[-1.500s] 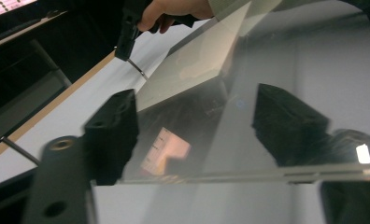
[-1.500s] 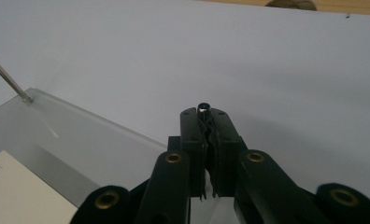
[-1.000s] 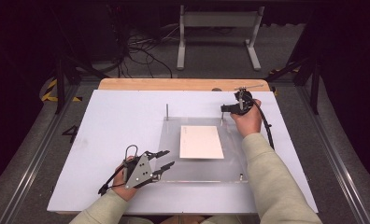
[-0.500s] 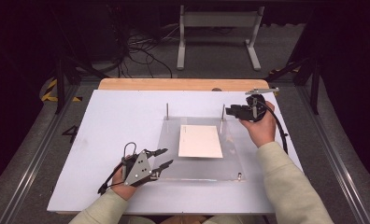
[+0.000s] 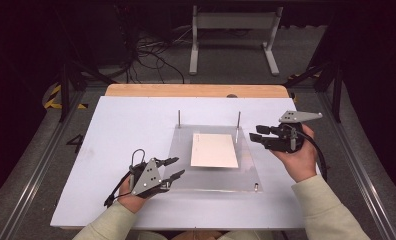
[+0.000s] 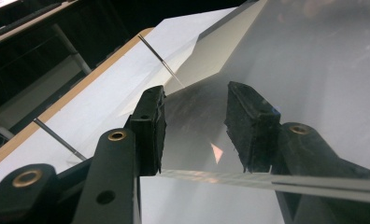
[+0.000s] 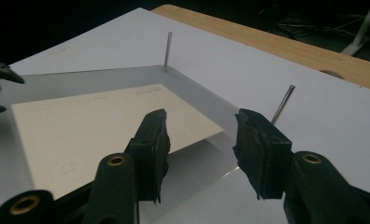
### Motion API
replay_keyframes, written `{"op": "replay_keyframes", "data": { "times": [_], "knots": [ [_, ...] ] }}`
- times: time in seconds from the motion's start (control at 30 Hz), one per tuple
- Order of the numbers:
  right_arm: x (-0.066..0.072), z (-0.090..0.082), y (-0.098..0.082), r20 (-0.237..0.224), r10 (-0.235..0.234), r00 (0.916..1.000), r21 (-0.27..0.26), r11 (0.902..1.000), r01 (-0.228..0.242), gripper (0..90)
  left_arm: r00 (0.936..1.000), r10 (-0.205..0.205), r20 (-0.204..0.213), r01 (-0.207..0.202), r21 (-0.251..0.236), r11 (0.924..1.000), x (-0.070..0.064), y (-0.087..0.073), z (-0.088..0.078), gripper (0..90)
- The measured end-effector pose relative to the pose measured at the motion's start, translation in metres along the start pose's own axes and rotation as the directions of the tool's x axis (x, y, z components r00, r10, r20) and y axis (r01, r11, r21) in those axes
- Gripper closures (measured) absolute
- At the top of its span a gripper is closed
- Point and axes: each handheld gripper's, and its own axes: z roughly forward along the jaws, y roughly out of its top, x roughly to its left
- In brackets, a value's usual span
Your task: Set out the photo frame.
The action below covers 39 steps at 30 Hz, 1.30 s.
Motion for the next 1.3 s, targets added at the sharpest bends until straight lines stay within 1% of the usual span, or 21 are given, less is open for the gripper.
{"op": "replay_keyframes", "data": {
  "times": [0.03, 0.1, 0.17, 0.23, 0.33, 0.37, 0.43, 0.47, 0.5, 0.57, 0.6, 0.67, 0.7, 0.8, 0.93, 0.97, 1.07, 1.17, 1.23, 1.3],
  "knots": [
    [0.003, -0.005, -0.002, -0.01, -0.009, 0.9999, -0.011, 0.9999, 0.009, 50.7, 1.0, -0.001, 0.002, 0.001, 0.002, 1.0, 0.001, 0.0, 0.0, 56.5],
    [0.008, -0.011, -0.004, -0.014, -0.019, 0.9997, -0.025, 0.9995, 0.018, 51.1, 1.0, -0.009, 0.005, 0.009, 0.0, 1.0, 0.002, 0.001, 0.0, 56.3],
    [0.014, -0.017, -0.008, -0.027, -0.013, 0.9996, -0.033, 0.9994, 0.012, 51.3, 0.9999, -0.011, 0.004, 0.011, 0.001, 0.9999, 0.002, 0.001, -0.001, 56.1],
    [0.018, -0.023, -0.011, -0.034, -0.019, 0.9992, -0.047, 0.9988, 0.017, 49.7, 0.9999, -0.01, 0.003, 0.01, 0.004, 0.9999, 0.002, 0.001, -0.001, 56.1],
    [0.025, -0.031, -0.016, -0.054, 0.0, 0.9985, -0.041, 0.9992, -0.002, 49.0, 1.0, -0.008, 0.004, 0.008, 0.006, 0.9999, 0.002, 0.001, -0.001, 56.0],
    [0.028, -0.035, -0.017, -0.056, 0.003, 0.9984, -0.046, 0.9989, -0.006, 48.4, 1.0, -0.009, 0.003, 0.009, 0.005, 0.9999, 0.002, 0.001, -0.001, 56.0],
    [0.034, -0.041, -0.022, -0.076, 0.017, 0.9969, -0.058, 0.9981, -0.022, 45.4, 0.9999, -0.011, 0.003, 0.011, 0.005, 0.9999, 0.002, 0.002, -0.001, 56.0],
    [0.036, -0.042, -0.024, -0.079, 0.021, 0.9966, -0.062, 0.9978, -0.026, 45.0, 0.9999, -0.011, 0.004, 0.011, 0.008, 0.9999, 0.002, 0.002, -0.001, 56.0],
    [0.038, -0.043, -0.027, -0.078, 0.015, 0.9969, -0.058, 0.9981, -0.02, 44.3, 0.9999, -0.011, 0.002, 0.011, 0.007, 0.9999, 0.002, 0.002, -0.001, 55.9],
    [0.042, -0.042, -0.032, -0.078, -0.013, 0.9968, -0.026, 0.9996, 0.011, 42.4, 0.9999, -0.012, 0.0, 0.012, 0.006, 0.9999, 0.002, 0.002, -0.001, 56.0],
    [0.044, -0.043, -0.035, -0.082, -0.02, 0.9964, -0.024, 0.9996, 0.018, 40.6, 0.9999, -0.012, 0.001, 0.012, 0.007, 0.9999, 0.002, 0.002, -0.001, 56.0],
    [0.045, -0.045, -0.038, -0.098, -0.011, 0.9952, -0.028, 0.9996, 0.008, 39.6, 0.9999, -0.015, 0.001, 0.015, 0.008, 0.9999, 0.002, 0.003, -0.001, 56.0],
    [0.045, -0.046, -0.04, -0.098, -0.007, 0.9952, -0.032, 0.9995, 0.004, 39.7, 0.9999, -0.014, 0.003, 0.014, 0.009, 0.9999, 0.002, 0.003, -0.002, 56.0],
    [0.045, -0.05, -0.044, -0.104, -0.01, 0.9945, -0.039, 0.9992, 0.006, 39.4, 0.9999, -0.015, 0.004, 0.014, 0.011, 0.9998, 0.002, 0.003, -0.002, 55.9],
    [0.045, -0.053, -0.049, -0.104, -0.02, 0.9944, -0.034, 0.9993, 0.016, 37.4, 0.9998, -0.018, 0.004, 0.018, 0.009, 0.9998, 0.002, 0.003, -0.002, 55.8],
    [0.047, -0.054, -0.052, -0.101, -0.024, 0.9946, -0.024, 0.9995, 0.022, 36.0, 0.9998, -0.019, 0.005, 0.018, 0.009, 0.9998, 0.003, 0.003, -0.002, 55.7],
    [0.051, -0.055, -0.054, -0.106, -0.045, 0.9934, -0.022, 0.9988, 0.043, 33.6, 0.9998, -0.019, 0.006, 0.019, 0.01, 0.9998, 0.003, 0.003, -0.002, 55.4],
    [0.056, -0.053, -0.058, -0.098, -0.08, 0.992, -0.003, 0.9968, 0.08, 31.2, 0.9998, -0.02, 0.005, 0.02, 0.01, 0.9998, 0.003, 0.003, -0.003, 54.9],
    [0.056, -0.052, -0.06, -0.096, -0.083, 0.9919, 0.004, 0.9965, 0.084, 29.2, 0.9997, -0.024, 0.003, 0.024, 0.011, 0.9996, 0.004, 0.003, -0.003, 54.8],
    [0.057, -0.052, -0.063, -0.085, -0.093, 0.992, 0.011, 0.9955, 0.094, 28.3, 0.9997, -0.022, 0.006, 0.022, 0.013, 0.9997, 0.004, 0.003, -0.004, 54.8]
  ]
}}
